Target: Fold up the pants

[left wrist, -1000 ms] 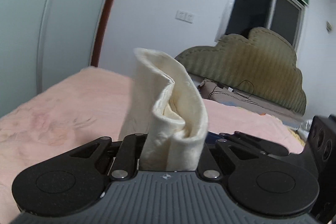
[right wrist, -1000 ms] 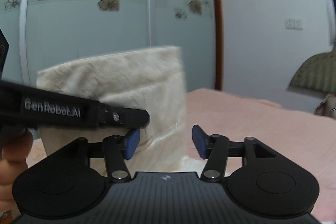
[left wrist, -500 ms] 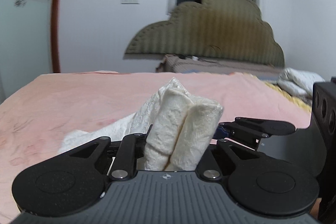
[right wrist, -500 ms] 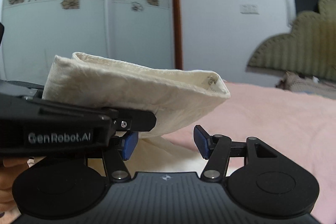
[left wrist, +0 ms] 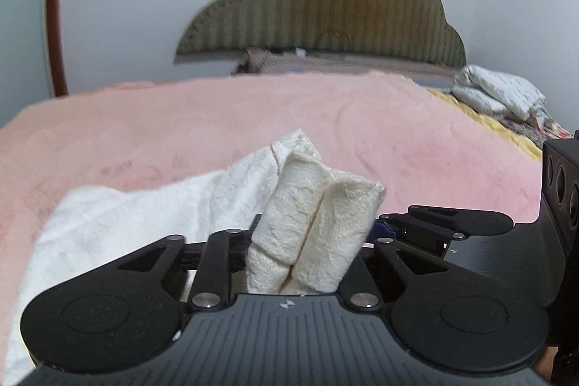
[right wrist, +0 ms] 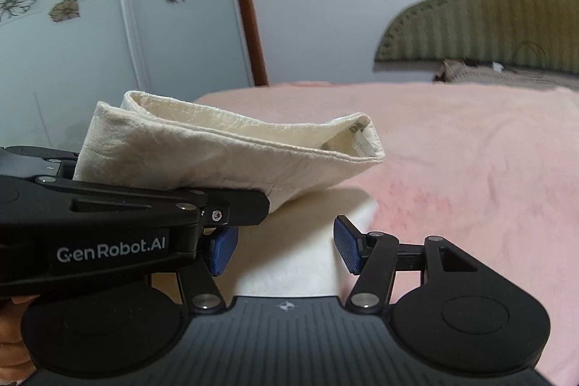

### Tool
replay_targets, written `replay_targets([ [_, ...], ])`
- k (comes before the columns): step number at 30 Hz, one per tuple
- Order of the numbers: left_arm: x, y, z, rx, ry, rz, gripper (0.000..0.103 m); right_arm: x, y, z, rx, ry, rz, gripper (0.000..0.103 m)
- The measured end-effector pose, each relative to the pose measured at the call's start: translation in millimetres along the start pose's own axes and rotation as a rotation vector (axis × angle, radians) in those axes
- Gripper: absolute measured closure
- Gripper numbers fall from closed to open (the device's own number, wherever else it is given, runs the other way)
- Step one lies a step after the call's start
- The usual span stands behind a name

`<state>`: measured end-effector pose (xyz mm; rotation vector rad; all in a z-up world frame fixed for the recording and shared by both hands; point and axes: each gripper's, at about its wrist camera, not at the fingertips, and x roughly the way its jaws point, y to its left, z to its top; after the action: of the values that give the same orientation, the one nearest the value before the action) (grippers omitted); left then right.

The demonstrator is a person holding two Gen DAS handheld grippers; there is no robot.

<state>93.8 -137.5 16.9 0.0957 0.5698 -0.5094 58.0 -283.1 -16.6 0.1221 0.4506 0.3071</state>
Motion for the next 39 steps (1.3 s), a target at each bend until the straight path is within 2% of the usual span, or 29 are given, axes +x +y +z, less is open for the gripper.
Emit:
replay_targets([
  [2, 5.9, 3.4, 0.5, -0.024, 0.042, -0.041, 0.071, -2.1, -4.8, -4.8, 0.038, 0.030, -0.036, 0.039],
  [4, 4.8, 6.2, -1.0, -0.045, 0.059, -0.097, 0.057, -8.8, -12.4, -10.3, 0.098, 0.056, -0.094, 0.038],
  [6, -1.8, 7.5, -1.3, -0.048, 0.057, -0.155, 0.052, -21.8, -20.9, -12.1, 0.166, 0.048, -0.154, 0.038],
  [8, -12.5, 8.0, -0.9, -0.040, 0.021, -0.197, 0.042, -39.9, -29.9, -17.0, 0.229, 0.007, -0.225, 0.038],
  [10, -27.3, 14.2, -3.0, -0.033, -0.034, -0.205, 0.031, -58.3, -35.2, -21.3, 0.289, -0.049, -0.322, 0.038],
  [12, -39.2, 22.7, -2.8, -0.018, -0.078, -0.160, 0.028, -73.4, -32.4, -25.5, 0.324, -0.105, -0.367, 0.036],
  [15, -49.7, 42.8, -10.0, 0.005, -0.108, 0.003, 0.027, -79.6, -13.9, -27.0, 0.299, -0.137, -0.325, 0.036],
  [17, -53.6, 61.0, -18.1, 0.001, -0.098, 0.098, 0.027, -74.1, 4.0, -26.8, 0.240, -0.128, -0.298, 0.035],
  [21, -53.4, 96.0, -32.9, -0.048, -0.043, 0.195, 0.027, -53.2, 39.5, -26.4, 0.089, -0.067, -0.234, 0.031],
  [24, -51.6, 117.2, -38.7, -0.102, 0.010, 0.223, 0.028, -37.6, 52.1, -27.7, 0.016, -0.024, -0.320, 0.028],
  [28, -50.5, 132.6, -37.3, -0.150, 0.034, 0.232, 0.028, -48.2, 58.2, -21.4, 0.062, -0.074, -0.362, 0.028],
  [31, -50.3, 132.4, -37.7, -0.142, 0.035, 0.252, 0.027, -54.7, 72.1, -20.7, 0.006, -0.101, -0.319, 0.028],
  [33, -49.4, 131.7, -41.5, -0.129, 0.046, 0.265, 0.027, -49.4, 77.3, -21.4, -0.029, -0.082, -0.297, 0.026],
  [35, -46.7, 131.3, -44.7, -0.118, 0.056, 0.273, 0.027, -40.9, 77.1, -26.0, -0.042, -0.035, -0.311, 0.026],
  [37, -46.4, 133.1, -45.3, -0.111, 0.054, 0.281, 0.027, -37.3, 70.1, -28.6, 0.001, -0.011, -0.302, 0.026],
  [39, -45.6, 135.8, -45.2, -0.112, 0.057, 0.291, 0.027, -44.0, 57.1, -30.5, 0.089, -0.026, -0.259, 0.026],
])
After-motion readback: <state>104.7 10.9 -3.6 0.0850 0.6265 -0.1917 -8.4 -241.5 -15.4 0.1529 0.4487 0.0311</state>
